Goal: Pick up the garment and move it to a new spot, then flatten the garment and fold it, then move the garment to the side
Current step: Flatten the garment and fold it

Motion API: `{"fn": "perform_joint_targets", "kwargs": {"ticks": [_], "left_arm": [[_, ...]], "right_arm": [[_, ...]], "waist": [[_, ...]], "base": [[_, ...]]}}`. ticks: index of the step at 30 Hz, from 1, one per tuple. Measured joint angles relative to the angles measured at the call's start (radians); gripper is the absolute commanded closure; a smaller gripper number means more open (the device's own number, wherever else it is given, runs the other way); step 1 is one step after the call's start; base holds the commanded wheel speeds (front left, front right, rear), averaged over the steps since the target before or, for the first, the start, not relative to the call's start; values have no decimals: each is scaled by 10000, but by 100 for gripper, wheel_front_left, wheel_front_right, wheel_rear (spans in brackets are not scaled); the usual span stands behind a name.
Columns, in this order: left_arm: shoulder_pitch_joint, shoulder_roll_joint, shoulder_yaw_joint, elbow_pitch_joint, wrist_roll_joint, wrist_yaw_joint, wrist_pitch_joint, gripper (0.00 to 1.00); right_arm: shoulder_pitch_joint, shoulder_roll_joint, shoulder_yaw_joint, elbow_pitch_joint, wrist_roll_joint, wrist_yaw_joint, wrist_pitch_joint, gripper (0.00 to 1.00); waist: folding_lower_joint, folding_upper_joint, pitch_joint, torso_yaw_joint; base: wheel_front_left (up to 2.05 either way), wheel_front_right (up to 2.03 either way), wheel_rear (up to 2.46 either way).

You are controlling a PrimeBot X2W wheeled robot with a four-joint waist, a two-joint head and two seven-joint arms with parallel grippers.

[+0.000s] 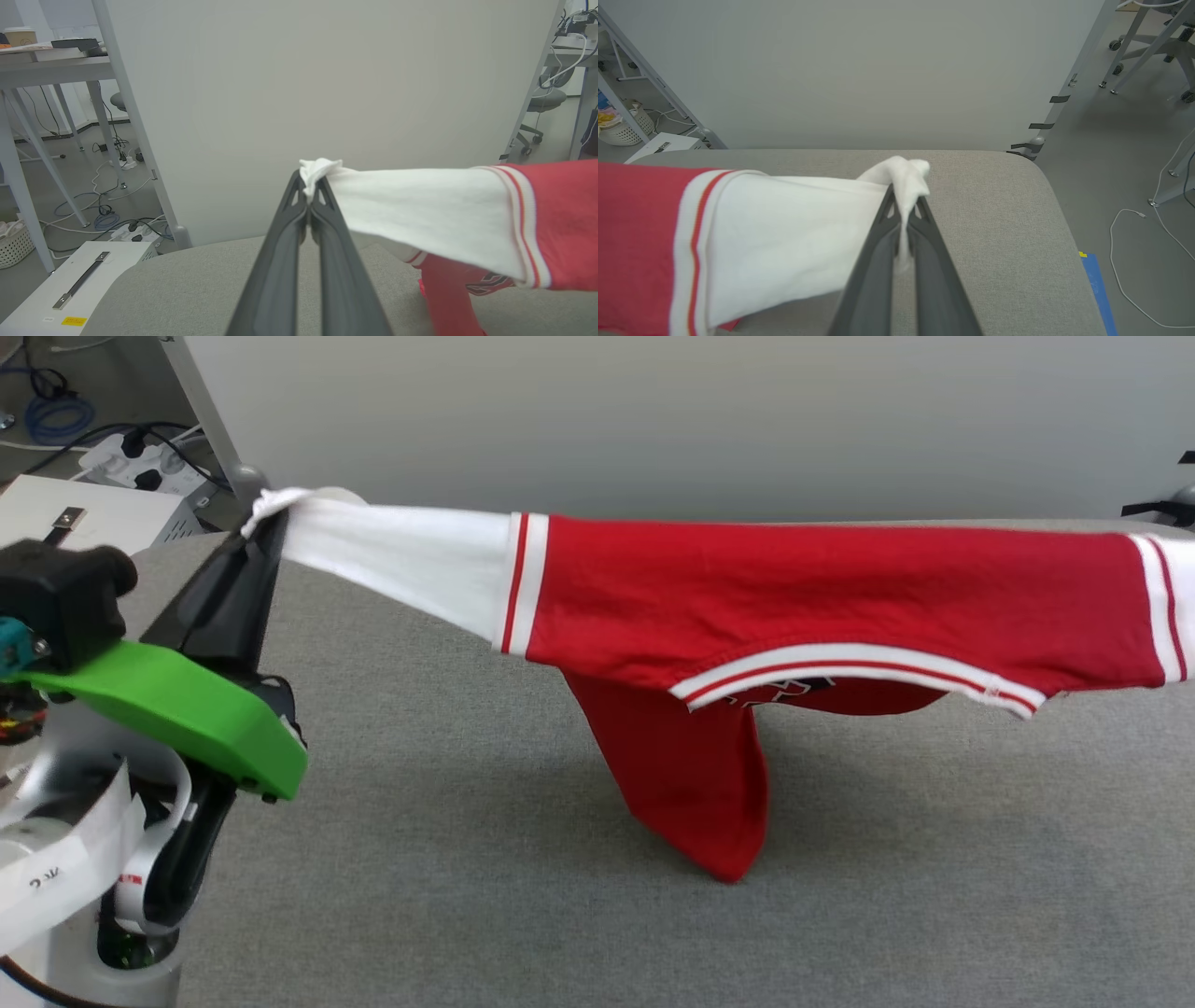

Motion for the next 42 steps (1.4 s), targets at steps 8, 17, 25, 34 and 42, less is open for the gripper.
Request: {"fn": "perform_joint_targets", "kwargs": {"ticks": [8,17,25,34,42], "left_arm": [[-1898,692,40,249,82,-368,564,100],[-4547,1166,-119,1453,0,-901,957,100],[-7792,1277,-552,3070,25,-1312,892,100],[-11793,1049,-767,6034,107,-1480,221,100],[-13884,640,-943,8464,809,-1392,-1772,100]], "right_arm": [[-1769,-242,433,451,-17,0,-65,100],[-3945,-685,1198,1308,-134,0,-715,100],[-6620,-851,1567,2374,-543,0,-1304,100],[-10375,-602,2364,4727,-1628,2,-2876,100],[-12708,-2,2761,6788,-2581,12,-4815,100]], "waist": [[0,0,424,-69],[0,0,1250,-60],[1,0,2447,-9],[4,0,4285,-26],[4,0,5687,-59]], "base": [[0,0,0],[0,0,0],[0,0,0],[0,0,0],[0,0,0]]}}
